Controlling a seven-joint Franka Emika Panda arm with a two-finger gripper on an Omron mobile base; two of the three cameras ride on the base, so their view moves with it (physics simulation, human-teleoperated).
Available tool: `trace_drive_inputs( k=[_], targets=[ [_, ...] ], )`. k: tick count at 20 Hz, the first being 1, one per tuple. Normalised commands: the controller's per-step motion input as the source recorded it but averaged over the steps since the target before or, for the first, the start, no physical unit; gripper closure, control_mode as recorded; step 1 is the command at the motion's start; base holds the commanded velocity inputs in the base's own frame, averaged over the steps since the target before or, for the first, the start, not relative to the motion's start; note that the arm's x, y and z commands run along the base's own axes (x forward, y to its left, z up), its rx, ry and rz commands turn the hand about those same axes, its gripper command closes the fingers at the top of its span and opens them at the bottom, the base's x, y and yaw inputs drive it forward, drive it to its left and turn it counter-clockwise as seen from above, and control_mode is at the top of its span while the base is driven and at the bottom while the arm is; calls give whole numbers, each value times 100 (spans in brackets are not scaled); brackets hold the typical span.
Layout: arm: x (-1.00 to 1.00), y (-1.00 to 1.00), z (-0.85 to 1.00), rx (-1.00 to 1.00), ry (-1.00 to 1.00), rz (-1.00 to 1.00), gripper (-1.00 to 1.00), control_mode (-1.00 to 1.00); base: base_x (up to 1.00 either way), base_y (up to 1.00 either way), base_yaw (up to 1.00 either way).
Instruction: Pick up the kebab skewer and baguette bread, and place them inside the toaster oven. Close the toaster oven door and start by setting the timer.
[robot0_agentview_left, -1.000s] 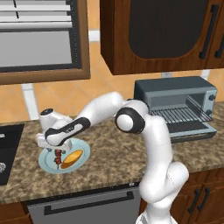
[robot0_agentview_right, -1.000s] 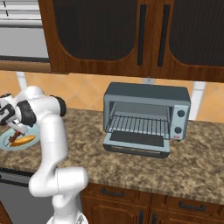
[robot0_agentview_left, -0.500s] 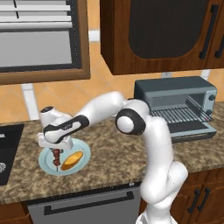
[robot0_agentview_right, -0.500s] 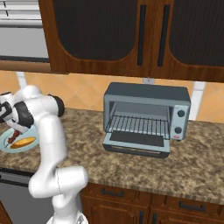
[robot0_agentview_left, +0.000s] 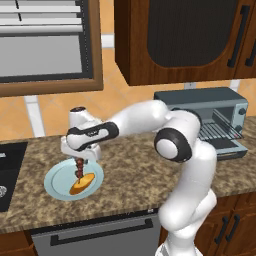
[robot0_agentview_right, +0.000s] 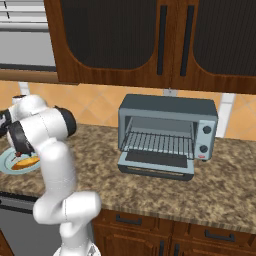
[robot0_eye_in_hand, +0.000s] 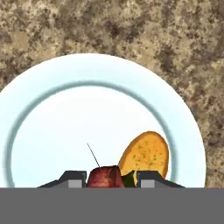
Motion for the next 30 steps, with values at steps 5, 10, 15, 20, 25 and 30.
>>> trace_drive_inputs(
  k=[5,10,15,20,25,30],
  targets=[
    [-29,-98,23,12,-2,-40,100,-100,0,0,0],
    [-12,-100,34,15,-4,-38,100,-100,0,0,0],
    [-2,-100,53,14,-1,-23,100,-100,0,0,0],
    [-12,-100,47,20,-5,-12,100,-100,0,0,0],
    [-38,-100,12,7,-10,0,100,-100,0,0,0],
    [-8,-100,46,5,-2,0,100,-100,0,0,0]
  ],
)
